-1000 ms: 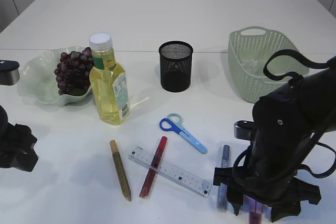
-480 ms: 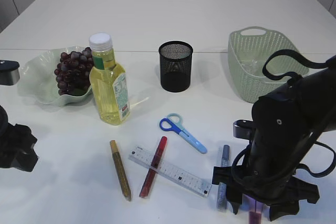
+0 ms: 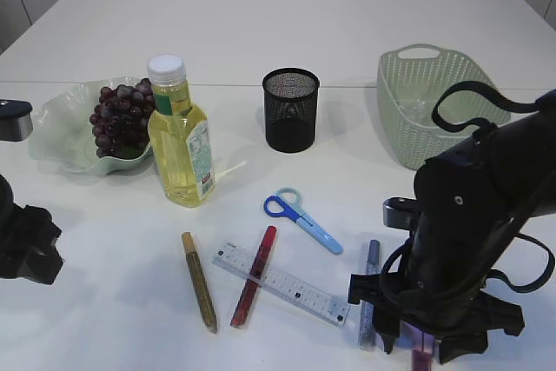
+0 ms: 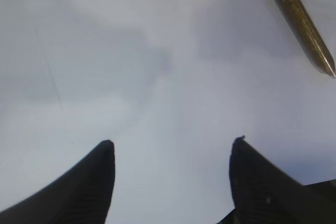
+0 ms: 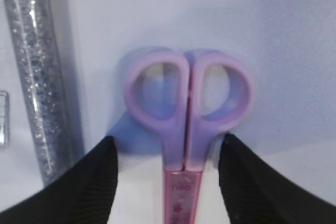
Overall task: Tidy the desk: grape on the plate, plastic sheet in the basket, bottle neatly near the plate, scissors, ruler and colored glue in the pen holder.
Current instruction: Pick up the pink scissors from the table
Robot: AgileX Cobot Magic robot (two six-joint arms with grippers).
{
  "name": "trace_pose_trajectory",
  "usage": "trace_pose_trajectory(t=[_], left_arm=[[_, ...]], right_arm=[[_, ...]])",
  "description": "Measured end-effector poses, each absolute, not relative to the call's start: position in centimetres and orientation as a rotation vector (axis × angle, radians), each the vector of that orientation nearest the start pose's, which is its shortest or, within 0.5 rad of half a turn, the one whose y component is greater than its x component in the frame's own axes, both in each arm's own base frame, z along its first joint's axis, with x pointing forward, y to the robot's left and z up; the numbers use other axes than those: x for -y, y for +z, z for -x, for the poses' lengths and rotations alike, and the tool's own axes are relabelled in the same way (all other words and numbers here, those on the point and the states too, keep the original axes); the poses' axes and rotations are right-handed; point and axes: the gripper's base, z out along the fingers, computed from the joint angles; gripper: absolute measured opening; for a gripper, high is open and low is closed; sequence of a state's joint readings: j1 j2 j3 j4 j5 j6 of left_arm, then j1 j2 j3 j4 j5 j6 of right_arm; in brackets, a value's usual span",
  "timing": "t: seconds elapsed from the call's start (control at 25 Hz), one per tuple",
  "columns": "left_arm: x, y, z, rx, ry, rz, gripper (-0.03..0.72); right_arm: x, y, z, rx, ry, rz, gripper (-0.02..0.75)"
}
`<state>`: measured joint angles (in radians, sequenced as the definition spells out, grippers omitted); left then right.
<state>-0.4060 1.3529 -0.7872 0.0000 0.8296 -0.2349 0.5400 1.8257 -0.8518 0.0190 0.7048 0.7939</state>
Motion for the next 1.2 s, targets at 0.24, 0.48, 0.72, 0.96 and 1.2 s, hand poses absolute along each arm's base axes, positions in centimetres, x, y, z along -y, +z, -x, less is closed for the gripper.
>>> trace_pose_trajectory(t=[0.24, 0.48, 0.72, 0.96, 1.2], left_arm=[[9.20, 22.32, -21.40, -2.879, -0.120, -0.247, 0.498], [9.20, 22.32, -21.40, -2.879, -0.120, -0.247, 0.498], [9.20, 22.32, -21.40, -2.879, -0.120, -0.247, 0.498], [9.20, 22.32, -21.40, -2.879, -0.120, -0.247, 0.498], [9.20, 22.32, -21.40, -2.879, -0.120, -0.247, 0.498]], right_arm=[[-14.74, 11.49, -24.17, -3.137, 0.011, -0.441, 0.356], [-14.77, 11.49, -24.20, -3.135, 0.015, -0.443, 0.236], [-14.77, 11.49, -24.20, -3.135, 0.015, -0.443, 0.231], [-14.77, 11.49, -24.20, -3.136, 0.015, -0.436, 0.216], [-14.77, 11.51, -24.21, -3.137, 0.012, -0.434, 0.213]])
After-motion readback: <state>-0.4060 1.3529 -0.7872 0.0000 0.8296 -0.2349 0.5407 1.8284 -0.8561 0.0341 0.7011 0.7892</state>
